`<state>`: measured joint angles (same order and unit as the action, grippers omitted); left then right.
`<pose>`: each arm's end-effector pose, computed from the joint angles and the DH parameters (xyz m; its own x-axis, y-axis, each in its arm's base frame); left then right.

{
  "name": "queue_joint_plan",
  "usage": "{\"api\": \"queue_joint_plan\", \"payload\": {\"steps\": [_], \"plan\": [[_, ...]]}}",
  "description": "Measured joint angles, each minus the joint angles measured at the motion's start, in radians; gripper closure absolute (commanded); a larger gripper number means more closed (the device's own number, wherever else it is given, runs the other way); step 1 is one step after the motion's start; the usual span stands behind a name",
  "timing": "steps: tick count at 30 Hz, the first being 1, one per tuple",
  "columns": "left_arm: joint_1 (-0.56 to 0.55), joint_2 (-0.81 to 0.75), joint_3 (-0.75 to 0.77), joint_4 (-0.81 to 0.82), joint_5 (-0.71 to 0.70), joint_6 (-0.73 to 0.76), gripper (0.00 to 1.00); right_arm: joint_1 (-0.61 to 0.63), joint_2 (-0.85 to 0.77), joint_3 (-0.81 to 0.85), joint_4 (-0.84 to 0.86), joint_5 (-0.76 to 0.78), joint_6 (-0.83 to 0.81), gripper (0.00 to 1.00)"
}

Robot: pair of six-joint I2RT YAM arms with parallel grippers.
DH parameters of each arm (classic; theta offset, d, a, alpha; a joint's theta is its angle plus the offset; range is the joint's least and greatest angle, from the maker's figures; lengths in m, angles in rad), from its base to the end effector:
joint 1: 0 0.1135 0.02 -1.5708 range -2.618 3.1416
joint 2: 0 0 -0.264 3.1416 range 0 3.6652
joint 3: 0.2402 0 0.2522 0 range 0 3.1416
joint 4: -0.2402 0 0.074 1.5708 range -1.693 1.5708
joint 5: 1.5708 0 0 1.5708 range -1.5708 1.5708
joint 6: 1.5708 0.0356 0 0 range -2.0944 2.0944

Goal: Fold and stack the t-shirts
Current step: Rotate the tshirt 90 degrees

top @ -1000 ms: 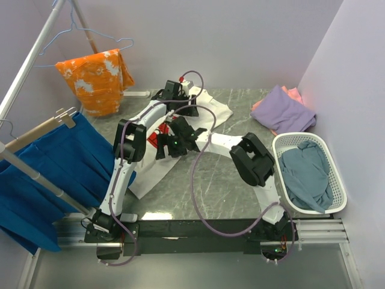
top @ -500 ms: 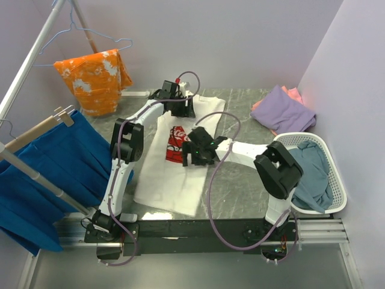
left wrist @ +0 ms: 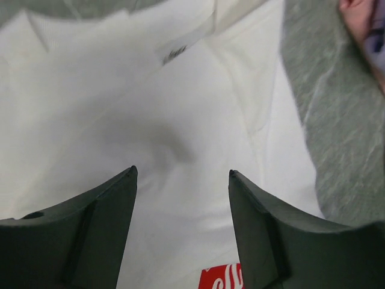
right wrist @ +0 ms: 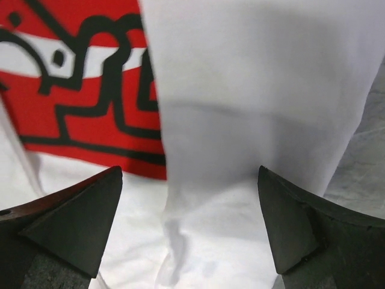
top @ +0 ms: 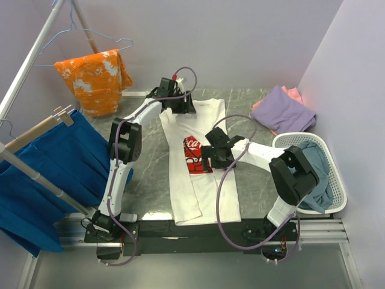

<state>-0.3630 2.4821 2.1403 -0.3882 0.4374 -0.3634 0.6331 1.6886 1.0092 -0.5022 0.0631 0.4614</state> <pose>0.5169 -0.2125 0.1788 -0.8019 -0.0398 -0.5961 0.3549 0.7709 -0.5289 0.2600 0.1880 0.1671 -0.9222 -0.1256 -0.3657 -0.1794 0.9768 0.1167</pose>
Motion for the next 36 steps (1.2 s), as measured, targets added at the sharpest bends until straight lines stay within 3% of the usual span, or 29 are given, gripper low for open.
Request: {"api": "queue_joint_plan", "payload": {"steps": [6,12,18,24,29,36], "plan": [[0.002,-0.016,0.102,0.053,-0.002,0.004,0.28,-0.005,-0.151,0.029,-0.024,-0.024,-0.037,0.0],[0.027,-0.148,-0.027,0.075,-0.077,-0.019,0.37,-0.107,-0.211,0.218,-0.01,0.051,-0.028,0.0],[0.133,-0.285,-0.354,0.167,-0.088,-0.084,0.39,-0.231,0.049,0.497,-0.006,0.056,-0.034,0.0],[0.203,-0.22,-0.391,0.17,-0.095,-0.106,0.39,-0.292,0.362,0.703,-0.006,-0.04,-0.042,0.0],[0.196,-0.135,-0.304,0.157,-0.076,-0.106,0.38,-0.311,0.46,0.747,-0.02,-0.115,-0.044,0.0],[0.193,0.074,0.021,0.106,-0.015,-0.111,0.35,-0.311,0.462,0.75,-0.018,-0.198,-0.049,0.0]]}}
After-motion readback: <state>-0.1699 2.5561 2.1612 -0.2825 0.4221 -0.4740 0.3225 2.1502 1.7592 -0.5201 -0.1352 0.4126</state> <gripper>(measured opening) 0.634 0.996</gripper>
